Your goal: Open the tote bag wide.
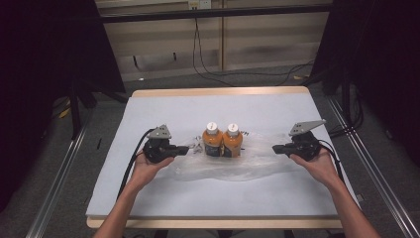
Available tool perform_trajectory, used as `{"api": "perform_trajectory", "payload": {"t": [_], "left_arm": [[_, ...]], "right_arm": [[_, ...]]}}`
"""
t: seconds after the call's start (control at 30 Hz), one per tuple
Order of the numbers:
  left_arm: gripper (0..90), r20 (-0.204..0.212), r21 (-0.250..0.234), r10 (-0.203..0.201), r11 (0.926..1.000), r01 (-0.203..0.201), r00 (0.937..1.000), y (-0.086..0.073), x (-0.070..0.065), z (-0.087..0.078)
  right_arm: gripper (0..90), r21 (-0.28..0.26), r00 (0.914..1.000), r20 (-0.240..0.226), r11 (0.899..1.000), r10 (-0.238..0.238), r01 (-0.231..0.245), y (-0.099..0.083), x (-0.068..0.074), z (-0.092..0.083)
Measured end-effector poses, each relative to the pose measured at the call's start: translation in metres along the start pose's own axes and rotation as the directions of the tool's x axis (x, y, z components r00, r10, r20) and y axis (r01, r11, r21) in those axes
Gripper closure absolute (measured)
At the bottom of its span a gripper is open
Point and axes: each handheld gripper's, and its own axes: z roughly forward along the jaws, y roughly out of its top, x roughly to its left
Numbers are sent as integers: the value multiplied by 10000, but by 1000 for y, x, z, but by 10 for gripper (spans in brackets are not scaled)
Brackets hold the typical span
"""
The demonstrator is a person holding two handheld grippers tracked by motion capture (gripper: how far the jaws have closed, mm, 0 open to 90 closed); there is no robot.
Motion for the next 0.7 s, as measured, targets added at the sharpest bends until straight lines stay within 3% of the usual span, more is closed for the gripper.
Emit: {"api": "perform_trajectory", "payload": {"t": [0.23,0.63,0.7], "left_arm": [[891,-5,-56,335,9994,-335,9994,4,-13,5],[900,684,-548,461,9976,-424,9966,14,-31,15],[900,773,-474,643,9970,-608,9949,17,-36,21]], "right_arm": [[900,-535,9996,-275,9986,2,-17,10,8,-1],[900,-854,9969,-779,9963,-129,62,20,19,6],[900,-831,9964,-831,9965,-185,115,21,21,9]]}}
